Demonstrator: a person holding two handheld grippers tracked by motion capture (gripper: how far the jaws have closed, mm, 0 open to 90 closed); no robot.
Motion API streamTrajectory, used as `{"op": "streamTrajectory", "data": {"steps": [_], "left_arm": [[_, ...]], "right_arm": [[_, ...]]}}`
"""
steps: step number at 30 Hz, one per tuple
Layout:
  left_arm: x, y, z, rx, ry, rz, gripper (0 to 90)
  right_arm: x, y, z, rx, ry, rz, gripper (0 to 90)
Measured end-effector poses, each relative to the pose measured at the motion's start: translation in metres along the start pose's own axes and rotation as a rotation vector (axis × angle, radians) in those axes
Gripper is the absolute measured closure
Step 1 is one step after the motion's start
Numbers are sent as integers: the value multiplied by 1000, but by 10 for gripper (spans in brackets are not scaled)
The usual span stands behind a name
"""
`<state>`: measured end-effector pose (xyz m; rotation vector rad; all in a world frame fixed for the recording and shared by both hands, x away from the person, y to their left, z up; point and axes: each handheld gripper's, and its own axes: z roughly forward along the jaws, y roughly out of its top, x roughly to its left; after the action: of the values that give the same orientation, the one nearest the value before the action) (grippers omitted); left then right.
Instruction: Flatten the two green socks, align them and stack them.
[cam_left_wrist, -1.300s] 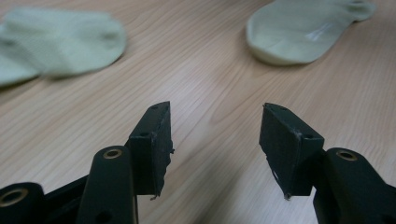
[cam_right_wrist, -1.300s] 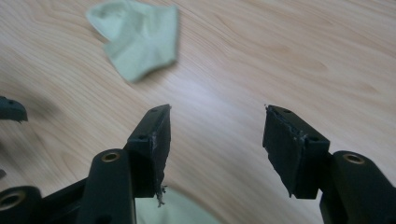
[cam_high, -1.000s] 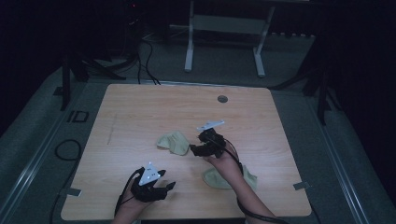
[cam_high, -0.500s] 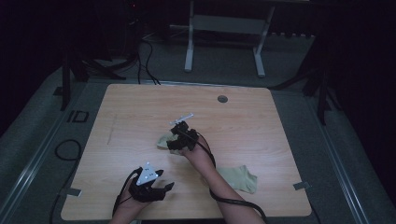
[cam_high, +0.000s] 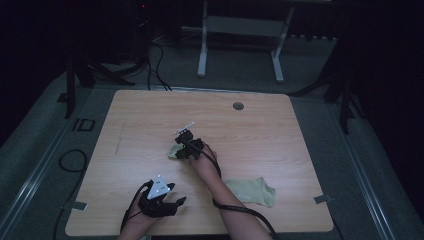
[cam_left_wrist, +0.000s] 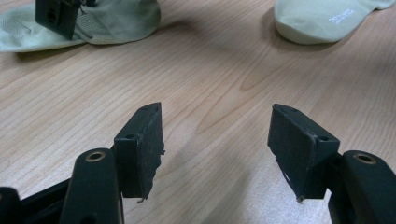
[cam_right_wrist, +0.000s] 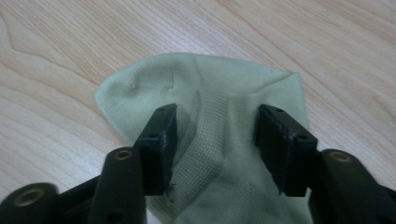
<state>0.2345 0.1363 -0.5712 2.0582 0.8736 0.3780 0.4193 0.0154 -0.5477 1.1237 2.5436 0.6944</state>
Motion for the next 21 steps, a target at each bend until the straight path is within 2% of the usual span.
{"op": "streamTrajectory", "data": {"steps": [1, 3, 4, 5, 6, 11, 16, 21], "left_arm": [[0, 0, 0, 2, 3, 7, 355], [-1, 1, 0, 4, 6, 12, 355], [-1, 1, 0, 4, 6, 12, 355], [-1, 1, 0, 4, 6, 12, 355], [-1, 1, 0, 2, 3, 9, 355], [-2, 0, 0, 4, -1, 12, 355], [-3, 0, 1, 4, -1, 15, 355], [-4, 1, 2, 6, -3, 16, 354]], "right_arm": [[1, 0, 0, 2, -3, -1, 524], [1, -1, -2, -5, -27, -9, 693], [1, -1, -2, -5, -27, -9, 693], [2, -2, -2, -11, -51, -12, 693], [2, -3, -3, -6, -59, -3, 807], [-8, -3, -17, -25, -60, 26, 817], [-25, -6, -45, -60, -63, 33, 817], [-42, -14, -67, -73, -68, 44, 817]]}}
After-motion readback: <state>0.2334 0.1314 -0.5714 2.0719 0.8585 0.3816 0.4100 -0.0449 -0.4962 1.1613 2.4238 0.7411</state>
